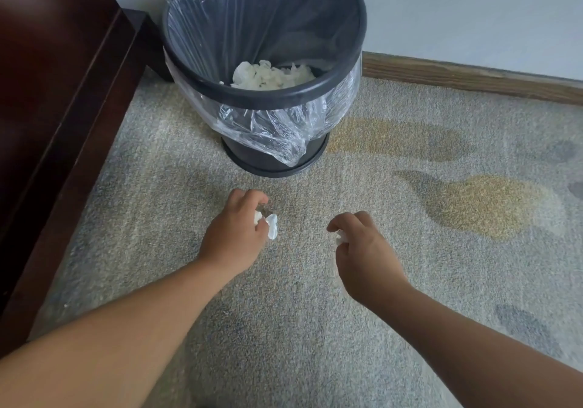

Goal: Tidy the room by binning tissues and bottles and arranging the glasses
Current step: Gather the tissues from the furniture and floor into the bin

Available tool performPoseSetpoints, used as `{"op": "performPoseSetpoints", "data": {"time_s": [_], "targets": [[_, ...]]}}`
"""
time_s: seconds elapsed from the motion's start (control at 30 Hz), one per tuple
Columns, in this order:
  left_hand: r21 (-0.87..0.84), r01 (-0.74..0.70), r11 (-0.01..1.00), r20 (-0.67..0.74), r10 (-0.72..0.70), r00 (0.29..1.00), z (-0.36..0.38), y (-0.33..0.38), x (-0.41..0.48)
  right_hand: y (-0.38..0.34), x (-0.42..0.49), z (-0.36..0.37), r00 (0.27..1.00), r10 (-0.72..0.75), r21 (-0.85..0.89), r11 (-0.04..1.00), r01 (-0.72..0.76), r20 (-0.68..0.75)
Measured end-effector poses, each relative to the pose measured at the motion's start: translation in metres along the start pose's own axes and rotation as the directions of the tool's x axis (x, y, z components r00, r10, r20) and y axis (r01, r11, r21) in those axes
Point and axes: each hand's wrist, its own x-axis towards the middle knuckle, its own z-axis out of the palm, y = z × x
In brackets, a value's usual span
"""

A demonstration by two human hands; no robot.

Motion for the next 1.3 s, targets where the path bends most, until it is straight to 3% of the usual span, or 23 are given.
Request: {"op": "performPoseSetpoints", "data": {"time_s": [0.73, 1.1, 1.3], "targets": [[0.280, 0.061, 0.958, 0.183, -0.115, 0.976, 0.035, -0.022, 0.012, 0.005, 0.003, -0.002, 0.999, 0.037, -0.020, 0.999, -0.037, 0.012], [0.247, 0.075, 0.966, 0.171, -0.119, 0.978, 0.026, -0.014, 0.014, 0.005, 0.003, -0.006, 0.999, 0.037, 0.003, 0.999, -0.037, -0.001], [0.185, 0.009, 0.983, 0.199, -0.047, 0.979, 0.006, 0.009, 0.004, -0.005, 0.002, -0.019, 1.000, 0.011, 0.005, 1.000, -0.011, -0.016]]}}
